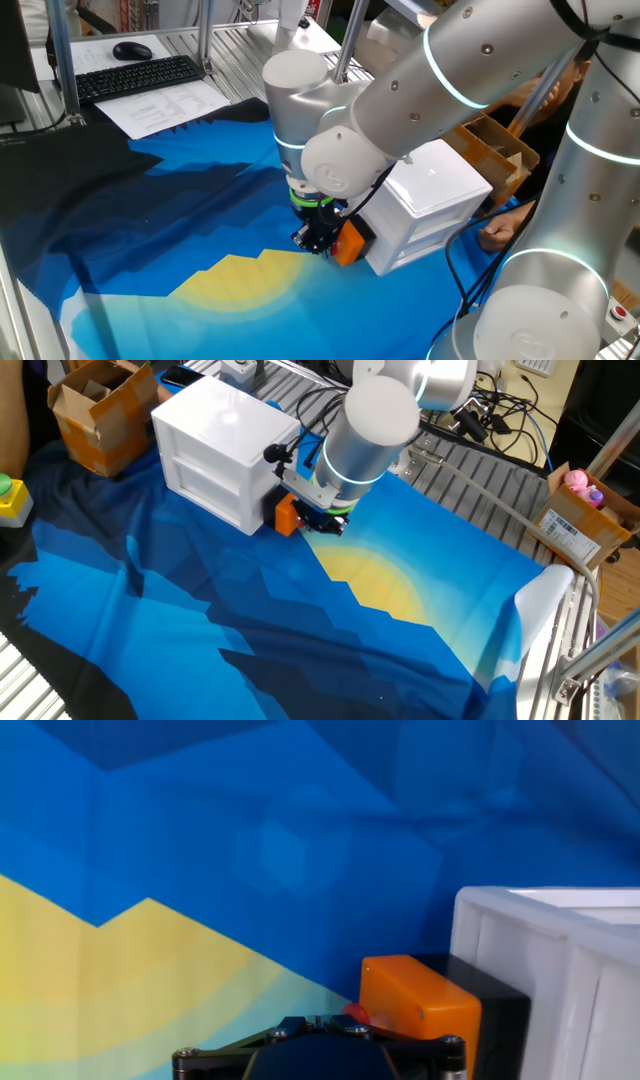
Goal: Press the button horizontally
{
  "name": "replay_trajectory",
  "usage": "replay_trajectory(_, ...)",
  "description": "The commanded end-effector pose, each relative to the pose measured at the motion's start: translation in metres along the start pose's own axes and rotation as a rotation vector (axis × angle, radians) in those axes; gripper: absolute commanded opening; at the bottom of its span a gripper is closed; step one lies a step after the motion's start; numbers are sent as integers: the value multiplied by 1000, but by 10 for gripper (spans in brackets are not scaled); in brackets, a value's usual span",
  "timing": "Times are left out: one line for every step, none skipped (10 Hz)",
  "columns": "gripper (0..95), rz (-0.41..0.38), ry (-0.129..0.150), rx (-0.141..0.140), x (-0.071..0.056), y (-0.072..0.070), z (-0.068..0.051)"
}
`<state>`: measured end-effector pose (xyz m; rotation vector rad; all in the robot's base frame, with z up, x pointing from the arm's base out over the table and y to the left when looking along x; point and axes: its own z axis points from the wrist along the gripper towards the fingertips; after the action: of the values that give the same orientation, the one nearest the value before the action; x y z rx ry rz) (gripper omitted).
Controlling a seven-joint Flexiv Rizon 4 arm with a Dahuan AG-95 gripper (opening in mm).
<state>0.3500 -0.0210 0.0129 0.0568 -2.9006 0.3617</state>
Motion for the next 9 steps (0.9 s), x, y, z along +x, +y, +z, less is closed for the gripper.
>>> replay_trajectory(0,10,6,-6,-1,0,2)
replay_trajectory(0,23,4,-35,-2,0,3)
replay_trajectory(0,24,4,-66,-4,1,1)
replay_trajectory(0,21,7,-73,-5,5,-3)
replay_trajectory(0,23,6,-75,-5,9,-6)
replay_trajectory(0,24,7,-75,-4,13,-7)
replay_trajectory(0,31,7,-76,-3,17,-8)
replay_trajectory(0,36,7,-65,-1,21,-10)
replay_trajectory(0,35,8,-42,1,22,-13)
